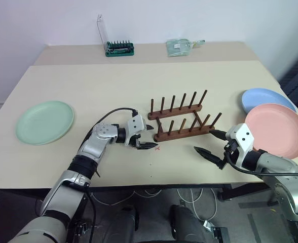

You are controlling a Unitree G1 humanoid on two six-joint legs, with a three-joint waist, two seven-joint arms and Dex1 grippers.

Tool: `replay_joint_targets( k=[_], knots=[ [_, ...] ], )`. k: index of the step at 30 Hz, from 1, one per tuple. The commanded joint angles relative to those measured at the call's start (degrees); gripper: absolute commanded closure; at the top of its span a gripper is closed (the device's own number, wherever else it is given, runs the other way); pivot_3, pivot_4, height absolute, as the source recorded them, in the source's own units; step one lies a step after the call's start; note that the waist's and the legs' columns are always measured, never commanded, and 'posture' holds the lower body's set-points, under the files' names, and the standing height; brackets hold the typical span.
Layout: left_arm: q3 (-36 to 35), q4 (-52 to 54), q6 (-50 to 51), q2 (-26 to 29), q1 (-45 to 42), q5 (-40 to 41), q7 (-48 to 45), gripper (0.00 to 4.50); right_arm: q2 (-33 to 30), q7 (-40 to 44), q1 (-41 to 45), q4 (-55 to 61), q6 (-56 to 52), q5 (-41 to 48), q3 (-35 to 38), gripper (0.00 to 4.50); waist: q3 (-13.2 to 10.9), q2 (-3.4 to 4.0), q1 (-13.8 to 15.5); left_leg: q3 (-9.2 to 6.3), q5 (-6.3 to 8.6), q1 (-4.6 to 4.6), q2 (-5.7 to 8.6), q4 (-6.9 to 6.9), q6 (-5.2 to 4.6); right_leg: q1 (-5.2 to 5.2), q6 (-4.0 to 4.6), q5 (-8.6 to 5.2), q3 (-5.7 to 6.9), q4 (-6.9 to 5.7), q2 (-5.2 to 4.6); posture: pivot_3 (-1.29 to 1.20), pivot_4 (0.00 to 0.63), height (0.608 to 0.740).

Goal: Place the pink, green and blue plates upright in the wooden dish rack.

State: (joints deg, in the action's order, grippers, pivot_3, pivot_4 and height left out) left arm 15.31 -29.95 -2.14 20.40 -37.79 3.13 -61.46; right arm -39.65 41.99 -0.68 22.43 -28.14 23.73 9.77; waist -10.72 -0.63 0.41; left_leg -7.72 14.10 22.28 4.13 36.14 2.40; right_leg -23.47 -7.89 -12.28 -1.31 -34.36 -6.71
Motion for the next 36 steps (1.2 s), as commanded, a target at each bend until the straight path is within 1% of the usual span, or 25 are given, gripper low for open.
replay_joint_targets(
  k=[1,3,5,6,7,8,10,11,12,13,16,20,23,29,33,36],
  knots=[
    [-1.51,2.98,0.27,2.04,2.41,0.09,0.54,0.03,-1.34,0.26,0.19,1.27,0.76,-0.15,1.71,0.0,0.0,0.01,-0.13,0.0,0.0,0.0,0.0,0.0,0.0,0.0,0.0,0.0,0.0,0.0,0.0,0.0,0.15,0.74],
    [-2.13,5.22,2.18,2.97,3.91,0.64,0.54,0.03,-1.62,0.32,0.03,1.14,0.66,-0.32,1.72,0.0,0.0,0.01,-0.14,0.0,0.0,-0.01,0.0,0.0,0.0,0.0,0.0,0.0,0.0,-0.02,0.0,0.0,0.15,0.74],
    [-4.1,13.22,8.33,5.22,8.86,4.94,-1.3,0.63,-2.76,1.18,-0.46,0.37,0.25,-1.33,0.43,0.56,0.01,0.03,-0.51,0.0,0.0,-0.03,-0.01,-0.01,0.0,0.0,0.0,0.0,0.0,-0.03,0.0,0.0,0.15,0.74],
    [-4.24,17.15,10.49,6.13,11.1,6.36,-2.13,0.96,-3.03,0.92,-0.45,-0.36,0.72,-2.51,-0.21,0.91,0.02,0.03,-1.03,0.01,0.01,-0.03,-0.02,-0.02,-0.02,-0.01,0.0,0.0,-0.01,-0.03,0.0,0.0,0.15,0.74],
    [-4.19,19.89,12.0,6.69,12.52,7.13,-2.53,1.36,-3.17,0.68,-0.4,-0.86,1.14,-3.32,-0.62,1.28,0.01,0.02,-1.21,0.01,0.03,-0.03,-0.03,-0.05,-0.05,-0.01,0.0,-0.01,-0.01,-0.05,0.0,0.0,0.15,0.74],
    [-4.0,21.57,12.97,7.04,13.25,7.43,-2.51,1.95,-3.16,0.46,-0.33,-1.15,1.47,-3.83,-0.77,1.92,0.01,0.02,-1.16,0.0,0.04,-0.04,-0.04,-0.05,-0.07,-0.02,0.0,-0.01,-0.01,-0.05,0.0,0.0,0.15,0.74],
    [-2.6,25.3,16.21,6.95,14.54,7.91,-2.35,2.91,-3.28,0.36,0.29,-2.66,1.36,-4.84,-1.34,2.91,0.0,0.06,-0.95,0.0,0.04,-0.04,-0.03,0.0,-0.06,-0.02,0.01,-0.01,-0.01,-0.08,0.0,0.0,0.15,0.74],
    [-0.98,27.29,17.66,6.5,15.01,6.75,-1.51,3.44,-3.5,-0.11,0.76,-4.08,1.98,-6.43,-2.02,3.47,0.0,0.06,-0.86,-0.01,0.04,-0.03,-0.02,0.01,-0.06,0.01,0.02,-0.01,-0.01,-0.08,0.0,0.0,0.15,0.74],
    [0.16,28.73,18.74,6.2,15.32,5.87,-0.85,3.45,-3.63,-0.46,1.09,-5.07,2.49,-7.61,-2.51,4.04,0.0,0.05,-0.83,-0.01,0.04,-0.04,-0.01,0.05,-0.06,0.05,0.02,-0.01,-0.01,-0.06,0.0,0.0,0.15,0.74],
    [1.04,29.89,19.67,5.73,15.39,5.36,-0.2,3.45,-3.81,-0.94,1.39,-5.98,3.0,-8.93,-3.03,4.44,0.0,0.05,-0.75,-0.01,0.04,-0.03,0.0,0.06,-0.06,0.07,0.02,-0.01,-0.01,-0.04,-0.01,0.0,0.15,0.74],
    [3.14,31.41,19.85,3.49,15.05,4.23,2.13,3.45,-3.88,-1.47,2.82,-7.96,3.63,-11.36,-4.46,4.44,0.0,0.05,-0.9,0.0,0.04,-0.02,0.02,0.05,-0.06,0.07,0.02,-0.01,-0.01,-0.01,-0.03,0.0,0.15,0.74],
    [5.48,26.95,19.98,1.16,13.07,-0.95,8.1,3.45,-2.93,-2.97,5.43,-10.08,4.21,-14.07,-6.04,4.44,0.01,0.05,-1.09,0.02,0.04,-0.03,0.0,0.03,-0.06,0.01,0.01,0.0,-0.01,-0.06,-0.02,0.0,0.15,0.74],
    [5.03,23.89,18.0,-0.4,12.06,-3.23,12.93,3.45,-1.37,-4.89,8.46,-13.18,4.42,-16.69,-8.39,4.44,0.03,0.06,-1.06,0.03,0.03,-0.1,0.0,0.06,-0.06,0.06,0.03,0.0,-0.02,-0.08,-0.02,0.0,0.15,0.74],
    [3.08,19.81,14.67,-1.69,10.54,-4.94,20.19,3.45,2.38,-8.23,14.8,-19.91,6.01,-20.78,-11.89,4.44,0.05,0.04,-1.15,0.04,0.03,-0.15,0.0,0.07,-0.05,0.1,0.03,0.01,-0.02,-0.08,-0.02,0.0,0.15,0.74],
    [1.91,16.21,13.16,-2.1,8.76,-6.15,24.64,3.45,4.03,-9.32,18.24,-24.27,8.02,-22.38,-12.76,4.44,0.06,0.05,-1.19,0.05,0.03,-0.22,-0.01,0.05,-0.05,0.11,0.03,0.02,-0.03,-0.12,-0.01,0.0,0.15,0.74],
    [1.65,14.55,12.37,-2.3,7.95,-6.23,25.95,3.45,4.53,-9.45,19.38,-25.93,9.05,-23.03,-12.96,4.44,0.06,0.05,-1.17,0.05,0.02,-0.22,0.0,0.05,-0.04,0.11,0.03,0.02,-0.02,-0.13,-0.01,0.0,0.15,0.74]
  ],
)
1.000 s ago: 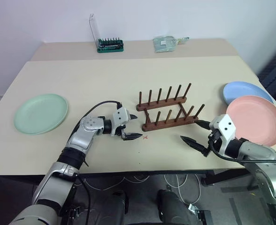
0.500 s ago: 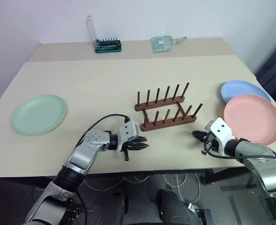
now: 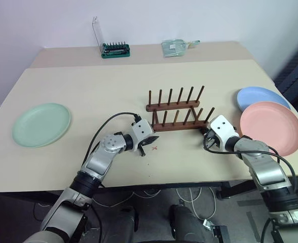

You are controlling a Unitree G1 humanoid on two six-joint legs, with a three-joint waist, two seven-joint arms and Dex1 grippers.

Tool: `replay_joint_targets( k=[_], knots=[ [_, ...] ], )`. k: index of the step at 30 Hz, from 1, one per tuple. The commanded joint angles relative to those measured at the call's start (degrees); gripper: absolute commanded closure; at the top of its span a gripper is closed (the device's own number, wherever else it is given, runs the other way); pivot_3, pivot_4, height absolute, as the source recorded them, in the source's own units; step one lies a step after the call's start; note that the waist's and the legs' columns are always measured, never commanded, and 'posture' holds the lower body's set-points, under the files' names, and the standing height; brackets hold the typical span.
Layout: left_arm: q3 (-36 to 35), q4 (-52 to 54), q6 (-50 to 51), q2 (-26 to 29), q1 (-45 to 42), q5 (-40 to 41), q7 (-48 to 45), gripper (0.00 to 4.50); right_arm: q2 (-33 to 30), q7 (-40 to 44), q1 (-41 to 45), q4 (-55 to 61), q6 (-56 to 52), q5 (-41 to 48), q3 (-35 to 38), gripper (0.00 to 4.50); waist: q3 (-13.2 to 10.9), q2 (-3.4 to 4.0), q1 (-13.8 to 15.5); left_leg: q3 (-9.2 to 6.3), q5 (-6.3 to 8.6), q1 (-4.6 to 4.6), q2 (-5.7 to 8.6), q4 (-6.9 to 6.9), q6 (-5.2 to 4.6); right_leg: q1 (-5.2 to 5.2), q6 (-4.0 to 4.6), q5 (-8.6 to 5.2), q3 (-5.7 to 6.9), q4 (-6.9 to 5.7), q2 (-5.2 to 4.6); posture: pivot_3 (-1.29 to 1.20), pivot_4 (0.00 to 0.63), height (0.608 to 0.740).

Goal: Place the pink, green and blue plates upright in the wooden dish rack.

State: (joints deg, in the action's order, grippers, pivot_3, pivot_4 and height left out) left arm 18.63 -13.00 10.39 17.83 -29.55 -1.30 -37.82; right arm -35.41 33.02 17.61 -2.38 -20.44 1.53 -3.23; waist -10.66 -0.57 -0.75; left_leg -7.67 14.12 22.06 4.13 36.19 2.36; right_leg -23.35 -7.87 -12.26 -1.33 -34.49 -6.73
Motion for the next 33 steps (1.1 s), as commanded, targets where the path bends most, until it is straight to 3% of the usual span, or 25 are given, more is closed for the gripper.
replay_joint_targets(
  k=[1,25,33],
  knots=[
    [-1.62,-2.75,-0.52,0.29,-0.51,-1.68,2.25,3.45,0.63,-0.66,1.97,-2.31,1.85,-1.26,-0.11,4.44,0.0,0.0,-0.03,0.0,0.0,0.0,0.0,0.0,0.0,0.0,0.0,0.0,0.0,0.0,0.0,0.0,0.15,0.74],
    [-2.3,-6.63,-3.02,-0.62,-1.91,-2.43,5.11,3.45,2.04,-2.35,5.42,-7.48,6.55,-3.29,0.37,4.44,0.01,0.01,-0.11,0.03,0.0,-0.08,0.0,0.0,0.01,0.03,0.0,0.0,-0.02,-0.06,0.0,0.0,0.15,0.74],
    [-4.57,2.6,-3.26,0.34,1.72,4.67,-2.39,3.45,-3.33,0.24,0.12,5.51,2.67,-0.98,5.26,4.44,-0.02,0.06,-0.03,0.04,0.0,-0.02,0.0,-0.05,0.01,-0.06,0.0,0.0,-0.05,-0.06,0.0,0.0,0.15,0.74]
  ],
)
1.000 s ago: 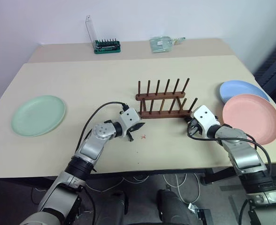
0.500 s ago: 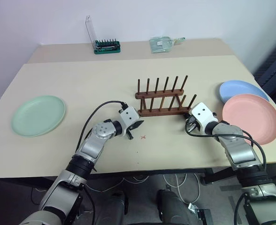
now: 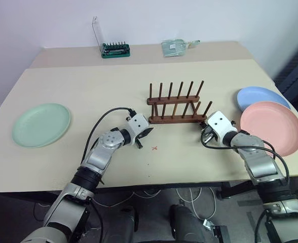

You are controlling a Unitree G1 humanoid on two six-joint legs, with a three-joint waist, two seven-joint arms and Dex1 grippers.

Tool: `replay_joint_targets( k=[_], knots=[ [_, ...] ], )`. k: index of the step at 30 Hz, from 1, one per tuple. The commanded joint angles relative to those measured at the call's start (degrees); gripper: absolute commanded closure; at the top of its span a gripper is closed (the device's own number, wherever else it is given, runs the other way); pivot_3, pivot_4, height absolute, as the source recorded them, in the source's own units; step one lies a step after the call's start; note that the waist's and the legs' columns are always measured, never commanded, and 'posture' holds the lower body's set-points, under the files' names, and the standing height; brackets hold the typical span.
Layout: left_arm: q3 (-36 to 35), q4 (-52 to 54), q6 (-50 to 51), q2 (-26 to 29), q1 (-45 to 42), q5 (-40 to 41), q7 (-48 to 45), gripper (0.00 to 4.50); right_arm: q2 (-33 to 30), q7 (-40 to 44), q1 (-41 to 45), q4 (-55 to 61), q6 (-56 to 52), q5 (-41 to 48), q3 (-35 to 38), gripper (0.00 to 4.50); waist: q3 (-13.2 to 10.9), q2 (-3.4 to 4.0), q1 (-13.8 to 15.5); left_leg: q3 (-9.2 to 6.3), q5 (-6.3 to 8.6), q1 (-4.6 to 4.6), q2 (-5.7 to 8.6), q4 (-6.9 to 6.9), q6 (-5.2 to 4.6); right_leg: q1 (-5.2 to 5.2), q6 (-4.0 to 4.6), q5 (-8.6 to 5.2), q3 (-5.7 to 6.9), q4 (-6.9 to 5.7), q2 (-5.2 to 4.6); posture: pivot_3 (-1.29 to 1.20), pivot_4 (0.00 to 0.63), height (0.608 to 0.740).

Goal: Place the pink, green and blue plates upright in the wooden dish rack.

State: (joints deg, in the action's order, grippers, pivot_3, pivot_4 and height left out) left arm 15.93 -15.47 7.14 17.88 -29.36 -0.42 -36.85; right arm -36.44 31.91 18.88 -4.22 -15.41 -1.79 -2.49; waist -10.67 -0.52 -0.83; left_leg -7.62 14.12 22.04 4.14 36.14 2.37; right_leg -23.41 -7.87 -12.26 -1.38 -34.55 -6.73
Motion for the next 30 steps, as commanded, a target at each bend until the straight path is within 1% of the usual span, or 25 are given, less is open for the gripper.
replay_joint_targets(
  k=[1,4,7,9,11,12,14,18,22,27,28,30],
  knots=[
    [-2.18,6.99,0.21,0.4,2.17,5.33,-4.9,3.45,-3.56,2.73,-2.86,10.75,-4.37,3.94,6.3,4.44,-0.02,0.0,0.09,-0.02,0.0,0.04,0.0,0.0,0.0,-0.03,0.0,0.0,0.0,0.0,0.0,0.0,0.15,0.74],
    [-1.94,12.06,1.24,0.27,3.75,9.87,-10.36,3.45,-7.09,7.13,-10.17,21.4,-10.7,9.76,13.3,3.64,-0.02,0.01,0.8,-0.12,0.0,0.23,0.01,0.05,0.0,-0.09,0.0,0.0,0.05,0.01,0.0,0.0,0.15,0.74],
    [0.13,13.91,2.48,0.03,4.13,12.23,-15.43,3.45,-9.03,8.17,-15.48,28.11,-15.47,13.01,19.65,2.24,-0.01,0.01,1.18,-0.09,0.0,0.24,0.02,0.07,-0.01,-0.04,-0.01,0.0,0.03,0.1,-0.01,0.0,0.15,0.74],
    [1.71,13.7,2.45,-0.3,3.81,12.45,-18.0,3.45,-9.22,6.94,-18.21,30.66,-17.74,13.04,22.97,1.3,0.01,0.05,1.27,-0.05,0.0,0.22,0.01,0.08,-0.01,-0.02,0.0,0.0,0.03,0.12,-0.01,0.0,0.15,0.74],
    [3.07,12.55,2.16,-1.65,2.53,13.08,-20.43,3.45,-8.8,4.2,-23.74,31.65,-17.91,9.38,25.3,0.31,0.01,0.03,1.46,-0.02,0.01,0.2,0.0,0.08,-0.01,-0.01,0.0,0.0,0.03,0.12,-0.01,0.0,0.15,0.74],
    [3.33,12.12,2.13,-2.14,2.1,13.23,-21.1,3.45,-8.69,3.42,-25.55,31.9,-17.81,8.28,25.71,0.06,0.01,0.02,1.54,-0.02,0.01,0.2,0.0,0.09,-0.02,0.0,0.0,-0.01,0.03,0.12,0.0,0.0,0.15,0.74],
    [4.0,11.22,1.63,-3.03,1.23,13.14,-22.3,3.45,-7.49,0.67,-28.12,30.98,-17.72,6.23,25.84,0.06,0.01,0.01,1.57,-0.02,0.01,0.22,0.01,0.09,-0.02,0.01,0.0,-0.01,0.03,0.17,-0.01,0.0,0.15,0.74],
    [4.11,10.26,1.07,-3.83,0.44,12.51,-22.92,3.45,-6.42,-3.27,-29.17,27.39,-17.43,3.48,25.0,0.06,0.06,0.1,1.19,0.05,0.01,0.19,-0.01,0.09,-0.02,-0.01,0.01,0.0,0.0,0.16,-0.01,0.0,0.15,0.74],
    [3.61,10.68,1.51,-3.66,0.86,12.31,-22.61,3.45,-5.92,-6.08,-26.67,23.17,-15.82,1.41,22.72,0.06,0.07,0.12,1.16,0.05,0.01,0.16,-0.02,0.06,-0.02,0.0,0.01,-0.01,0.0,0.15,-0.01,0.0,0.15,0.74],
    [3.06,12.09,2.27,-3.14,2.28,12.32,-21.42,3.45,-5.87,-7.52,-22.26,16.93,-13.83,0.06,19.65,0.06,0.07,0.13,1.24,0.05,0.01,0.17,-0.01,0.06,-0.02,0.0,0.01,-0.01,-0.01,0.17,-0.01,0.0,0.15,0.74],
    [2.99,12.34,2.35,-3.05,2.57,12.25,-21.1,3.45,-5.84,-7.72,-21.65,15.83,-13.29,-0.36,18.92,0.28,0.07,0.13,1.29,0.05,0.01,0.17,-0.01,0.07,-0.02,0.0,0.01,0.0,-0.01,0.17,-0.01,0.0,0.15,0.74],
    [2.98,12.69,2.5,-2.97,2.92,12.17,-20.57,3.45,-5.76,-8.1,-21.21,14.7,-12.81,-0.95,18.07,0.89,0.07,0.13,1.34,0.04,0.01,0.17,-0.02,0.06,-0.02,0.0,0.01,-0.01,0.0,0.16,-0.01,0.0,0.15,0.74]
  ],
)
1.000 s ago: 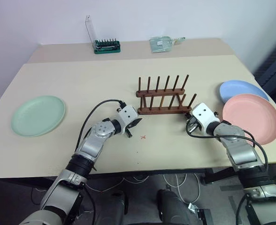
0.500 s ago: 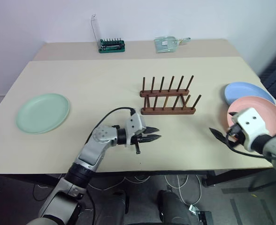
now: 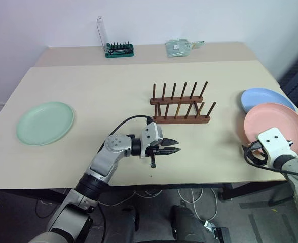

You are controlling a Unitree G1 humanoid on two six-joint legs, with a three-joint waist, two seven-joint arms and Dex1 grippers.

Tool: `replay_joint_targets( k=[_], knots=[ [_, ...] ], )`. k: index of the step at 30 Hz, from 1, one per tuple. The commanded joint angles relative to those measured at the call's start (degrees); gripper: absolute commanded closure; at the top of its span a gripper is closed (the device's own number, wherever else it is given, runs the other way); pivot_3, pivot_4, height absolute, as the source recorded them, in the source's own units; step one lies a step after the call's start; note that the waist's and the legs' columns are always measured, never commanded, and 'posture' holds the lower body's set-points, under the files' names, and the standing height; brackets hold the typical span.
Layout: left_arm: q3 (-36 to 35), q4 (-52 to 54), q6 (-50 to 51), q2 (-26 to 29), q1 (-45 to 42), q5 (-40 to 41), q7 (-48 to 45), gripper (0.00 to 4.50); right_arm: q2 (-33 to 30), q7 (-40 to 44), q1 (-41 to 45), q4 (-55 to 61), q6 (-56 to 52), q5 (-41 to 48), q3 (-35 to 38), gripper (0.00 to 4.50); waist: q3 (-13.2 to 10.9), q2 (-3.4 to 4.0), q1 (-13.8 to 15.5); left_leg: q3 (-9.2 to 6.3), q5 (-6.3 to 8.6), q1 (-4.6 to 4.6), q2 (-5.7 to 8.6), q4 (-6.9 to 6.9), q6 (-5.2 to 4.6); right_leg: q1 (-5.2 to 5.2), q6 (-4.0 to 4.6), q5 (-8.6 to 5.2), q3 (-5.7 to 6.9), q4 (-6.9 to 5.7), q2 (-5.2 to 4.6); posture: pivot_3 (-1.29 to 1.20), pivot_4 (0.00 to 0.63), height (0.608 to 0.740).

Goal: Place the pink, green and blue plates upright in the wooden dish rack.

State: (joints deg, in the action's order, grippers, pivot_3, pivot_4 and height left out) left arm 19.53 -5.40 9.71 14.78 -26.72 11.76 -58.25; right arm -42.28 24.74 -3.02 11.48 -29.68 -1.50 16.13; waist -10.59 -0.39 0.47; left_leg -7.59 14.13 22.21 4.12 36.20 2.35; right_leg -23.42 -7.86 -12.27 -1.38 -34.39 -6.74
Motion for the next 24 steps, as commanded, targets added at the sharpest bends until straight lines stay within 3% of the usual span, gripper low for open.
replay_joint_targets(
  k=[1,7,8,19,24],
  knots=[
    [-0.62,2.77,0.01,0.15,0.39,0.04,1.04,3.45,0.15,-1.09,0.66,-1.09,1.61,-1.42,-0.82,1.28,0.0,0.0,0.08,0.0,0.0,0.0,0.0,0.0,0.0,0.0,0.0,0.0,0.0,0.0,0.0,0.0,0.15,0.74],
    [-0.39,3.1,0.35,0.2,0.51,0.39,1.5,3.45,0.95,-1.39,-0.46,1.42,0.97,-1.4,-1.53,4.27,0.01,0.01,0.15,-0.01,0.0,0.02,0.02,0.01,0.0,0.01,-0.01,0.0,-0.01,0.02,-0.01,0.0,0.15,0.74],
    [-0.35,3.03,0.3,0.17,0.44,0.39,1.49,3.45,1.06,-1.46,-0.89,2.24,0.68,-1.44,-1.53,4.46,0.01,0.01,0.11,-0.01,0.0,0.02,0.02,0.01,0.0,0.01,0.0,0.0,-0.01,0.02,-0.01,0.0,0.15,0.74],
    [0.03,0.51,-0.95,-0.73,-0.81,0.11,0.27,3.45,-5.38,5.08,-6.43,15.69,-0.75,-0.93,4.45,4.46,0.02,0.03,0.1,0.0,0.0,0.01,0.01,0.02,0.0,0.01,-0.01,0.0,-0.01,0.01,0.0,0.0,0.15,0.74],
    [0.03,-0.49,-1.83,-1.06,-1.23,-0.15,0.33,3.45,-7.74,13.8,1.03,21.61,0.33,10.84,10.47,4.46,0.02,0.04,-0.19,0.02,0.0,0.01,0.0,0.02,0.0,0.01,-0.02,0.0,-0.01,0.02,0.0,0.0,0.15,0.74]
  ],
)
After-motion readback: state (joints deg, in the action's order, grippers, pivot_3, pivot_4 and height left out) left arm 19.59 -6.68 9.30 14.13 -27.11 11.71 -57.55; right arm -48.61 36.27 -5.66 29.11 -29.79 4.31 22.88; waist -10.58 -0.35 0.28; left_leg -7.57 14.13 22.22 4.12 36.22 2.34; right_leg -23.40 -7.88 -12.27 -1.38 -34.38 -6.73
